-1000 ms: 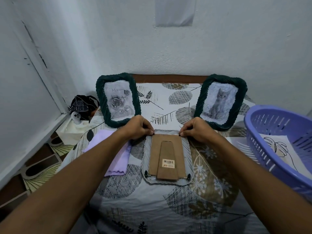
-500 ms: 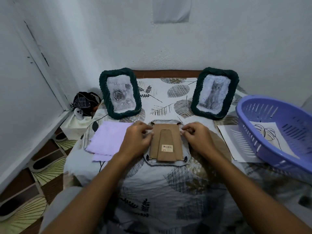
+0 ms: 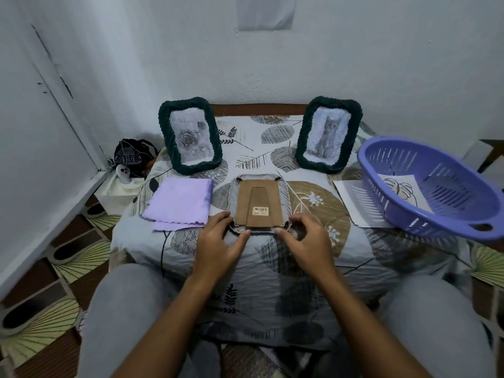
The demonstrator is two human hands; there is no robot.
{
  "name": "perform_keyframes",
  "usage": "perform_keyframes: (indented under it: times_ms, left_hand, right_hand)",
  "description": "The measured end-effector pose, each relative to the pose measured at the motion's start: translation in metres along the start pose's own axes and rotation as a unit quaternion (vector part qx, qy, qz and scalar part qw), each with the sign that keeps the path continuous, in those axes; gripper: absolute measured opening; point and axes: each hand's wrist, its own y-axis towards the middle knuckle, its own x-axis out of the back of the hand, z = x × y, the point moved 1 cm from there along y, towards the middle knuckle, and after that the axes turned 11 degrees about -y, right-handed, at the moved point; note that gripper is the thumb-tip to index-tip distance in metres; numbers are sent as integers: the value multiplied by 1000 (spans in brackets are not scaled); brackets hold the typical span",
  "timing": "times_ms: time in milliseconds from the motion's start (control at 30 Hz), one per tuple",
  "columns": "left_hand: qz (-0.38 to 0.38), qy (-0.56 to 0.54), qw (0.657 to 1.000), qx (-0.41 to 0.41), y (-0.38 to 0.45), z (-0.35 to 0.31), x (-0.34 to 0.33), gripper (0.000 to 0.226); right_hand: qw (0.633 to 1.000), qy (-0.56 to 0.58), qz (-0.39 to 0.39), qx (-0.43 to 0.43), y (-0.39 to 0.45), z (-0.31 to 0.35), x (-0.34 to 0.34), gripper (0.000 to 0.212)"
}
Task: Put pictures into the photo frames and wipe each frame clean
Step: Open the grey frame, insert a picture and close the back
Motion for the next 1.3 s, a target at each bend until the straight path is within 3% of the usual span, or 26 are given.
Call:
perform_keyframes:
  times_ms: [767,1167,1300]
  left_hand:
    - [-5,-33,999,39,3,4,-5,48]
    - [8,-19,999,27,4,5,-4,45]
    - [13,-12,1000,17,5,5,-3,54]
  right_hand:
    - [995,62,32,-65,5,4,-1,38]
    - [998,42,35,-35,6,1,-2,36]
    - [997,40,41,-47,5,4,-1,39]
